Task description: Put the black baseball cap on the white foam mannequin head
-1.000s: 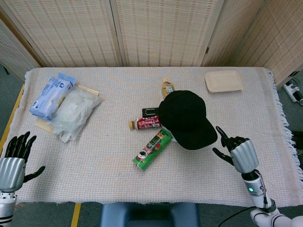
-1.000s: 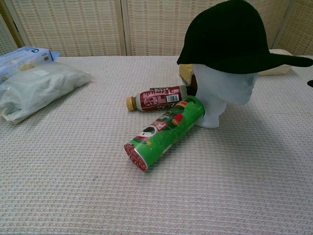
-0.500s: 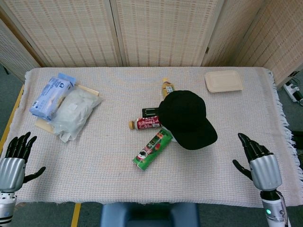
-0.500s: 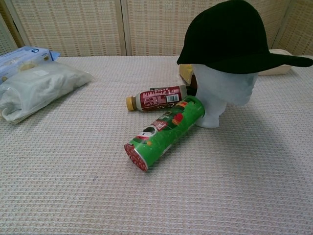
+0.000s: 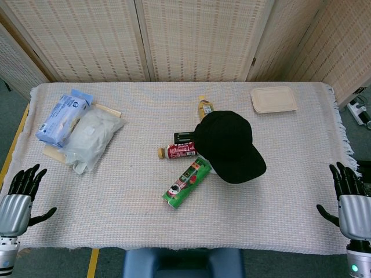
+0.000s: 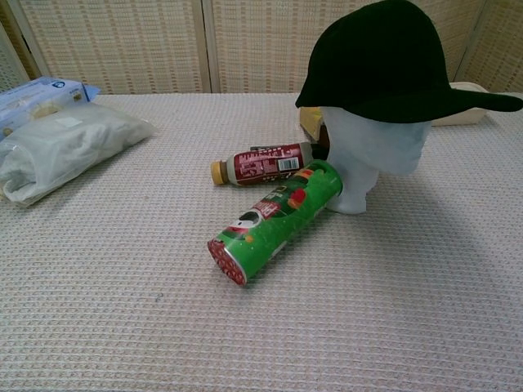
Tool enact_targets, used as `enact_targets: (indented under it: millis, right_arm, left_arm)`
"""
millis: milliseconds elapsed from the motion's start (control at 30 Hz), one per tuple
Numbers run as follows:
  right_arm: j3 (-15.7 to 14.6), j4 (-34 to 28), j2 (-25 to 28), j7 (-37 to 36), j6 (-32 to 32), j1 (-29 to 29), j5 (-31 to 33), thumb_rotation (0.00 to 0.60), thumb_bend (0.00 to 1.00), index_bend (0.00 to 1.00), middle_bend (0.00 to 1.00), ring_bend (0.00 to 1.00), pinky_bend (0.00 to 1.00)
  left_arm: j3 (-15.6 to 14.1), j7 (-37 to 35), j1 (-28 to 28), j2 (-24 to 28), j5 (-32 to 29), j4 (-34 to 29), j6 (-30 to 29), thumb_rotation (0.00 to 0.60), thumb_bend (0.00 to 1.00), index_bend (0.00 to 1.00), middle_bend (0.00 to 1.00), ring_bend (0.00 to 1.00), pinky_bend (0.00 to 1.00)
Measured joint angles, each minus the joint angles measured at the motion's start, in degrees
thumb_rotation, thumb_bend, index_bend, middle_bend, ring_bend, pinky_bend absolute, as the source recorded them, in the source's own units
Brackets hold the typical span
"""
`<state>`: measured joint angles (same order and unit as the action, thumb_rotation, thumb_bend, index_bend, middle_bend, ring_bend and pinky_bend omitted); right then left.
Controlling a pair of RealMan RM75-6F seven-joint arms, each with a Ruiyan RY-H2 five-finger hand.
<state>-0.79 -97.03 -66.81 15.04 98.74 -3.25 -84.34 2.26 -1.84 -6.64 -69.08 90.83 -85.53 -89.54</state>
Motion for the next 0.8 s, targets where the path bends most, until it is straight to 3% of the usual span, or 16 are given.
enact_targets:
  millis: [300, 800]
  right_arm:
    - [-0.34, 0.40, 0.77, -1.05, -1.85, 0.88, -3.14, 0.600, 0.02, 0.00, 0.00, 0.05, 0.19]
    - [0.31, -0.46, 2.00, -2.85, -2.29, 2.54, -5.68, 0.600, 0.02, 0.00, 0.00, 0.05, 0.19]
  left_arm:
    - [-1.26, 1.31, 0.18, 1.15, 1.25, -1.97, 0.49, 0.600, 0.17, 0.04, 0.01, 0.00, 0.04]
    - [-1.64, 2.01, 0.93, 1.40, 2.51, -2.01, -1.04, 0.600, 0.17, 0.04, 0.00, 0.00, 0.04]
